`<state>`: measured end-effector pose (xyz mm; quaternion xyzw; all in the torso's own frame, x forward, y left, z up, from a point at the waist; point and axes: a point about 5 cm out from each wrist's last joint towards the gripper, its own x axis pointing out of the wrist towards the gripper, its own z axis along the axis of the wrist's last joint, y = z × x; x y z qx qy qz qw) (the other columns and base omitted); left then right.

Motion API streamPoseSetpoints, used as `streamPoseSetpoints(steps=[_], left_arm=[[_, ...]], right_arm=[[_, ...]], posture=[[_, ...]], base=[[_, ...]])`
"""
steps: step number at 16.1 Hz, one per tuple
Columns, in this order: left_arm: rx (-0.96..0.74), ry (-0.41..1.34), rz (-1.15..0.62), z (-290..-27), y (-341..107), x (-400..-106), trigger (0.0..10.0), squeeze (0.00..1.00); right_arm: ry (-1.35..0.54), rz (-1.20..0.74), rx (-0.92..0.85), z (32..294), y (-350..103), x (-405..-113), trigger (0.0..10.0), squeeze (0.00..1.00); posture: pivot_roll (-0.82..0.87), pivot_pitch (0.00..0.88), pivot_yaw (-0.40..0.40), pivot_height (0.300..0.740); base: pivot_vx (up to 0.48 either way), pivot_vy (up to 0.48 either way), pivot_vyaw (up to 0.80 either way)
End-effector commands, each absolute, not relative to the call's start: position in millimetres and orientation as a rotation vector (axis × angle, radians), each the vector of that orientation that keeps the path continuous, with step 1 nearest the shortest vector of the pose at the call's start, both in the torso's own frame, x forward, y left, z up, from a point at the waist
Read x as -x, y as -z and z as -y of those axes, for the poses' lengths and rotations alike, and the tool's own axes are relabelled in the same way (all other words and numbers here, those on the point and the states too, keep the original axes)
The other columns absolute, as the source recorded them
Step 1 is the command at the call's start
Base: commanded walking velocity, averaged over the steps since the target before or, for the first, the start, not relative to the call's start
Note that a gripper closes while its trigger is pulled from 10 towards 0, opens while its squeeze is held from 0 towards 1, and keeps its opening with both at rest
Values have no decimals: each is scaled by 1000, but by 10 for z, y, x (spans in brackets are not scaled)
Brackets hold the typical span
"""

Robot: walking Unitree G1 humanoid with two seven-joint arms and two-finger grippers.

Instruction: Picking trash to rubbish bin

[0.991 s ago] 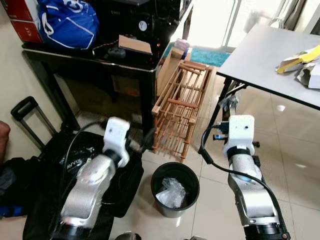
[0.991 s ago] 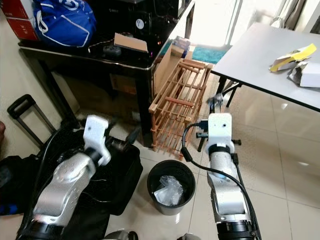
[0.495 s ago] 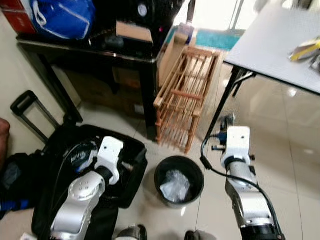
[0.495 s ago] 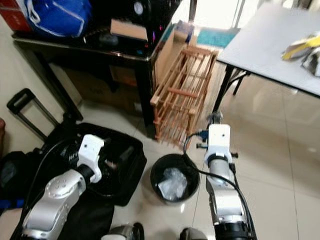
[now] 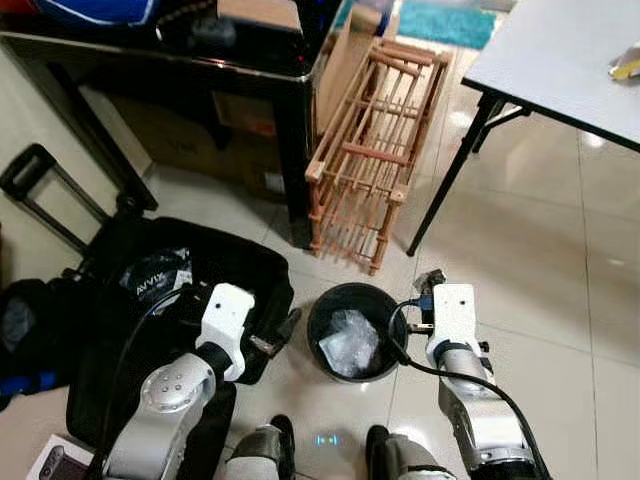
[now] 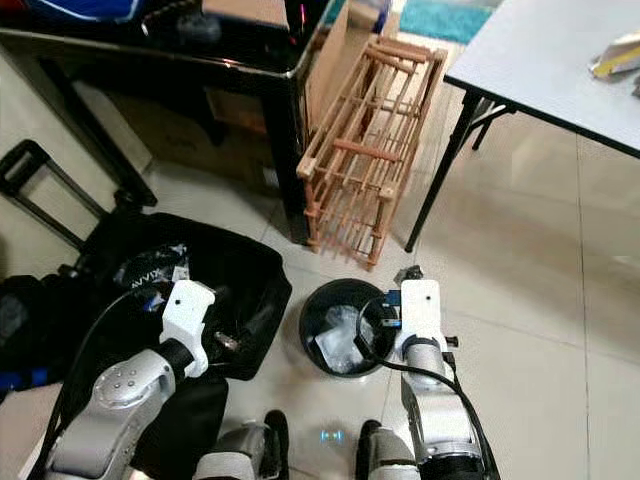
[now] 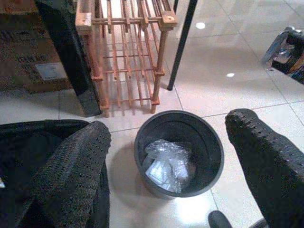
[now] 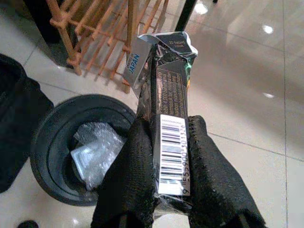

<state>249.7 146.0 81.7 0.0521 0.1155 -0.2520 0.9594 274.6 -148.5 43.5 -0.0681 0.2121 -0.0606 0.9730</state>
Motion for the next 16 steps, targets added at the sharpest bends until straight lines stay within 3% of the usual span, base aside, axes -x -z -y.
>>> streamPoseSetpoints(steps=[1, 5, 12, 16], left_arm=[[-117, 514, -252, -1437, -788, -2449, 10000, 0], [-104, 638, -318, -1459, -739, -2329, 10000, 0], [-74, 888, -519, -1457, -451, -1869, 10000, 0], [-82, 914, -549, -1488, -455, -1893, 10000, 0]], right_arm=[[115, -485, 138, 1493, -327, -2686, 10000, 0], [111, -504, 134, 1526, -296, -2712, 10000, 0], [86, -516, 144, 1500, -261, -2717, 10000, 0], [79, -515, 155, 1504, -250, -2716, 10000, 0]], posture=[[72, 309, 25, 740], [70, 297, 20, 740], [75, 303, 14, 740], [74, 302, 15, 740]], base=[[0, 0, 0], [0, 0, 0], [0, 0, 0], [0, 0, 0]])
